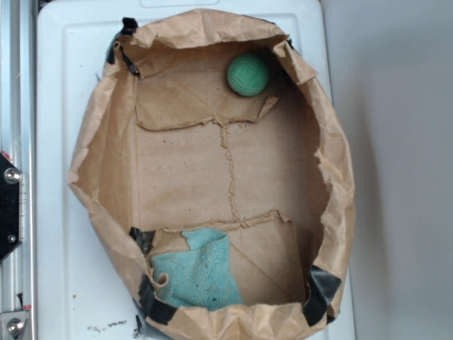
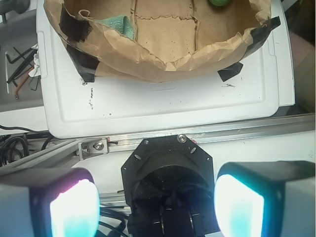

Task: Grab the green ball.

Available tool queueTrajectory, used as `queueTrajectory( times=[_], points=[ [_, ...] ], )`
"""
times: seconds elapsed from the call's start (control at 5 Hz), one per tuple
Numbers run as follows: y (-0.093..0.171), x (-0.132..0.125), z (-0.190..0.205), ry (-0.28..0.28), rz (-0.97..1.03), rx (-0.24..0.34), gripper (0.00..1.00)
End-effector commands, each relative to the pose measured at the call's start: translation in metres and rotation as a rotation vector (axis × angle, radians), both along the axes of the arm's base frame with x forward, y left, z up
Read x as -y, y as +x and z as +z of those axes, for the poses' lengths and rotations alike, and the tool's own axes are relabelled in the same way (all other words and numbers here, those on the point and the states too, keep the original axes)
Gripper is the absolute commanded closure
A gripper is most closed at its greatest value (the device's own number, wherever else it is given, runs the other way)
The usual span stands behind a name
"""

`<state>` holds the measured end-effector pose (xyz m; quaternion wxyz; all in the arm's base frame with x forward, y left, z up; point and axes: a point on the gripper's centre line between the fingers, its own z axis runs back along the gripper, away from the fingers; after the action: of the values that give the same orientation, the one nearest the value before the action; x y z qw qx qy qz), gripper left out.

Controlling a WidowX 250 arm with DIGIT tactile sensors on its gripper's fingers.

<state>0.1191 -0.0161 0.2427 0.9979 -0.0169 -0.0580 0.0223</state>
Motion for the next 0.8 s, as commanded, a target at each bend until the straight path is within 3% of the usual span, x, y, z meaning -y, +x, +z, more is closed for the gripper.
queueTrajectory(
  times=[0.0, 0.2, 0.4, 0.6],
  points=[
    [0.000, 0.000, 0.000, 0.000, 0.000, 0.000, 0.00],
    [0.040, 0.023, -0.012, 0.008, 0.080, 0.011, 0.00],
    [0.077, 0.030, -0.030, -0.009, 0.176, 0.050, 0.00],
    [0.089, 0.027, -0.040, -0.045, 0.206, 0.090, 0.00]
  ],
)
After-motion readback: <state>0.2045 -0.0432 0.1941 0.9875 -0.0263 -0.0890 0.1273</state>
